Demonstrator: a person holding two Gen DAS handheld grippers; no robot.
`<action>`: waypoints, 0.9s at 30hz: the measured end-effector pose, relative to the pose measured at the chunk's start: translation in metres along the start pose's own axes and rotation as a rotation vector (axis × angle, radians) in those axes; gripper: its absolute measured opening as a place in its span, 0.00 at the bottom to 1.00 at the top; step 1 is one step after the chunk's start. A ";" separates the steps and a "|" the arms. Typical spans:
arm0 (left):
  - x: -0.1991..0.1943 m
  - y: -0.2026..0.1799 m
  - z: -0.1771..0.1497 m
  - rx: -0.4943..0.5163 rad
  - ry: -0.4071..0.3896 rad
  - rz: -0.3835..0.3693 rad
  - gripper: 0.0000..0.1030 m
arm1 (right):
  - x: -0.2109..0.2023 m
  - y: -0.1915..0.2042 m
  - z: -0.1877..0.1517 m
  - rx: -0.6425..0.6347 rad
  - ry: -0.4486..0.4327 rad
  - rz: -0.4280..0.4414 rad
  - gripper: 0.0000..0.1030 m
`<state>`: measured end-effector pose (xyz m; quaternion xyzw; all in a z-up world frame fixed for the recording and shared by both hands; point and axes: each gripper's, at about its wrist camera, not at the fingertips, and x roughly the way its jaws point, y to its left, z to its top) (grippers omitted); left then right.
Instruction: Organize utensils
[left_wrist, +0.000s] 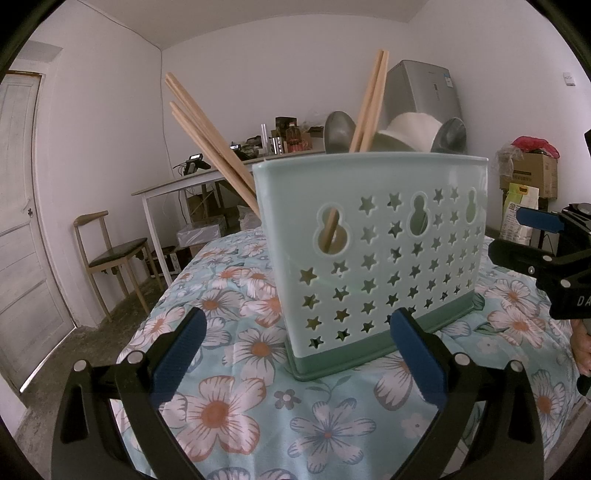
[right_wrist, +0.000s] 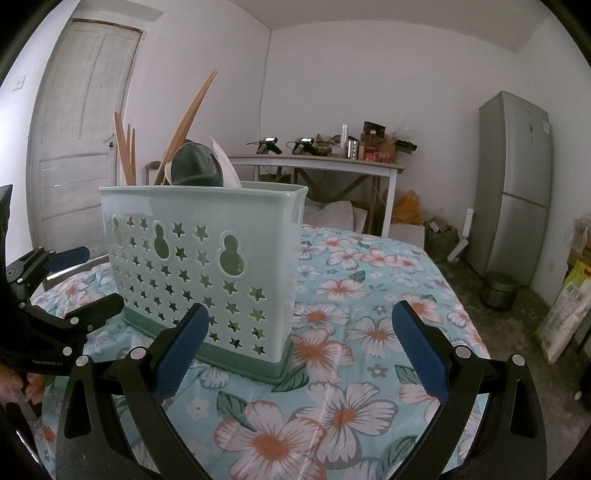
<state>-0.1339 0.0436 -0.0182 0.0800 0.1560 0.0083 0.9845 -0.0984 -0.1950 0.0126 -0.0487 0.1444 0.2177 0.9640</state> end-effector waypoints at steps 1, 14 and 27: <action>0.000 0.000 0.000 0.000 0.000 0.000 0.95 | 0.000 0.001 0.000 0.000 0.000 0.000 0.92; 0.000 0.000 0.000 -0.001 0.000 -0.001 0.95 | 0.000 0.001 0.000 -0.001 0.000 -0.001 0.92; 0.000 -0.001 0.001 0.004 -0.001 0.008 0.95 | -0.001 0.000 0.000 -0.002 0.000 -0.001 0.92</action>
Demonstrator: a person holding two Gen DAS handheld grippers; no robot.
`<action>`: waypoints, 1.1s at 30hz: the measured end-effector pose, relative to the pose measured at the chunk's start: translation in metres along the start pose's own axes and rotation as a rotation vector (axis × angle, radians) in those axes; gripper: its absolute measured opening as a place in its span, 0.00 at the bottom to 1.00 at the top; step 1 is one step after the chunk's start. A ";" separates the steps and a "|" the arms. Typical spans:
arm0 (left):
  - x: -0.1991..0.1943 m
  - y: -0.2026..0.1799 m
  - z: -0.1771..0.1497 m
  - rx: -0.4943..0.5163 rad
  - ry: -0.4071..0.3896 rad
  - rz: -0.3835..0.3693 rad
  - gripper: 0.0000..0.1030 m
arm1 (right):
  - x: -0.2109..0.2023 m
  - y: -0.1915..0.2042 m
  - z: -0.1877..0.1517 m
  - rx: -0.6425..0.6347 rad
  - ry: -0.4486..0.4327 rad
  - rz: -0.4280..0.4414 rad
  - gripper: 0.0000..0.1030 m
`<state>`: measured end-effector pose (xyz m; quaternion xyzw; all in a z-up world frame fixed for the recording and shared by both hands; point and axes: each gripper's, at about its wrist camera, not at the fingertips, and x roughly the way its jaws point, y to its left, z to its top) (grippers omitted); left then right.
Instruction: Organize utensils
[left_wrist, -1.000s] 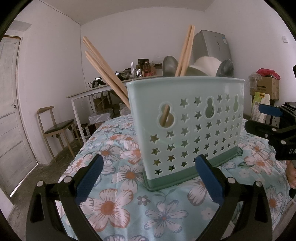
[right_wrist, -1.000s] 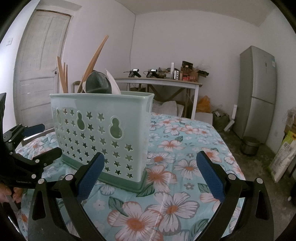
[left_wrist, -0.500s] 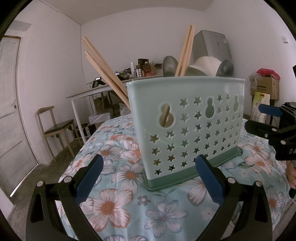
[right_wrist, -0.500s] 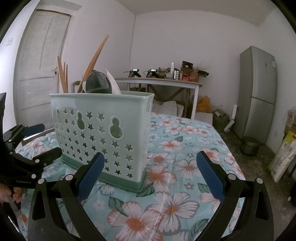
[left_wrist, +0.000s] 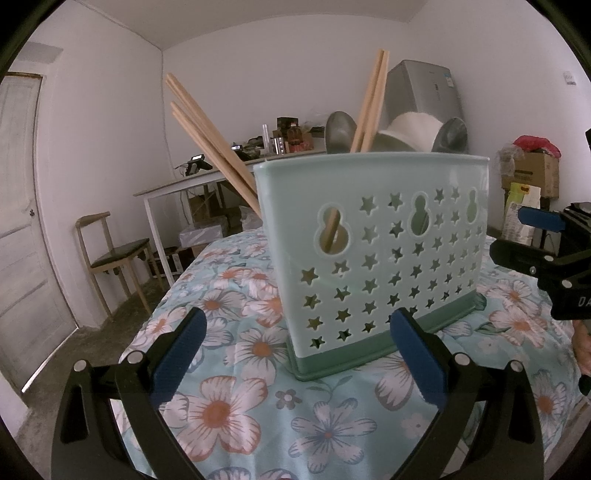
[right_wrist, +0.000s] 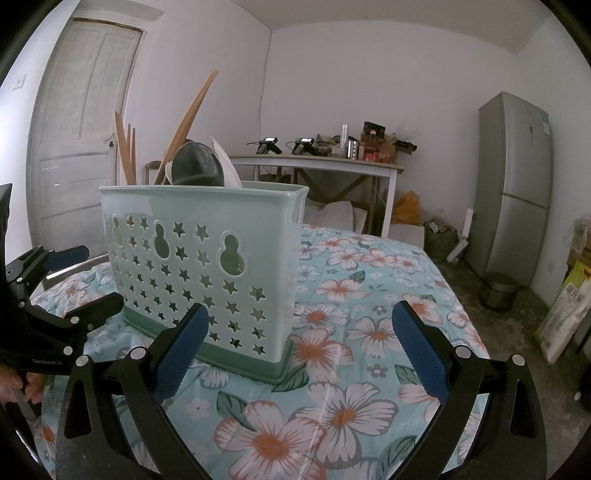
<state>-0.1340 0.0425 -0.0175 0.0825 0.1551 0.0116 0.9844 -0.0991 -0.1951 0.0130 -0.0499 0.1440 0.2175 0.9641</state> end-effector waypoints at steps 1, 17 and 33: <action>0.000 -0.001 0.000 0.001 -0.001 0.003 0.95 | 0.000 0.000 0.000 0.000 0.000 -0.001 0.92; -0.001 -0.004 0.001 0.002 -0.005 0.006 0.95 | 0.000 0.001 0.000 -0.001 0.000 -0.001 0.92; -0.001 -0.004 0.002 -0.003 -0.005 0.005 0.95 | 0.000 0.002 0.000 -0.002 0.000 -0.002 0.92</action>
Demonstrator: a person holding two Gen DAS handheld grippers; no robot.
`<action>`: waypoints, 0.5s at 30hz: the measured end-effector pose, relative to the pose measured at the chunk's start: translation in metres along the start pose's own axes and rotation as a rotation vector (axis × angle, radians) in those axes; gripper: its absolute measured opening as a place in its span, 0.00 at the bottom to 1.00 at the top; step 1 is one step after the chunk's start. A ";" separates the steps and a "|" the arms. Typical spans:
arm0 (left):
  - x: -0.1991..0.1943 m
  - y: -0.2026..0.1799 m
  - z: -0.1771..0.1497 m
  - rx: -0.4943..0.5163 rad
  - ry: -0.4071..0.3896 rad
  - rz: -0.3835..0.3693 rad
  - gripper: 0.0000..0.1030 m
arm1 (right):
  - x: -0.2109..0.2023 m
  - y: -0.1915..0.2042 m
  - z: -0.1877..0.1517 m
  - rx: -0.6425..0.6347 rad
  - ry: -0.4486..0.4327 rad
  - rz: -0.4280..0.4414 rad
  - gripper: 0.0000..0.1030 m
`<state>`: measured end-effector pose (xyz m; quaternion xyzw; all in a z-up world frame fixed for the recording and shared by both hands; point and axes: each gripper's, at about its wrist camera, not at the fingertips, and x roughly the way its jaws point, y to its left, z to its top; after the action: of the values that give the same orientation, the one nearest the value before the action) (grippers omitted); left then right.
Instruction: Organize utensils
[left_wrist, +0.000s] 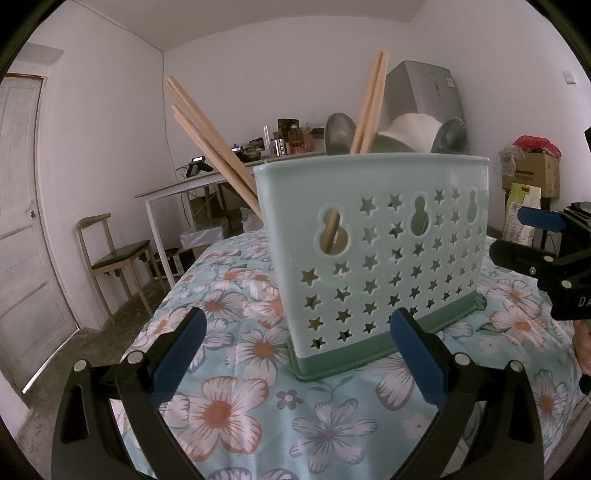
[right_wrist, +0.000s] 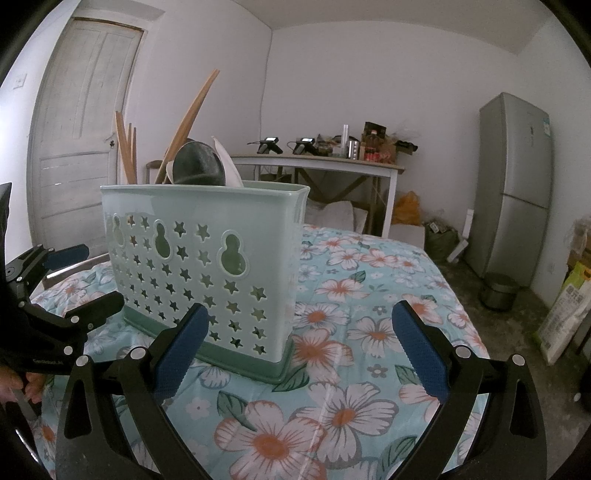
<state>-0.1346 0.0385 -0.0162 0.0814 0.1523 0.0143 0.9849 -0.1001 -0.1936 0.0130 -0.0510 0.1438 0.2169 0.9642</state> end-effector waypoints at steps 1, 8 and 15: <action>0.000 0.000 0.000 0.000 0.000 0.000 0.95 | 0.000 0.000 0.000 0.000 0.000 0.000 0.92; 0.000 0.000 0.000 0.000 0.000 0.000 0.95 | 0.000 0.000 0.000 -0.001 0.000 0.000 0.92; 0.000 0.000 0.000 0.000 0.000 0.000 0.95 | -0.001 0.000 0.000 -0.002 0.000 0.000 0.92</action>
<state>-0.1347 0.0383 -0.0165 0.0813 0.1523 0.0143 0.9849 -0.1007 -0.1940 0.0137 -0.0519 0.1436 0.2169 0.9642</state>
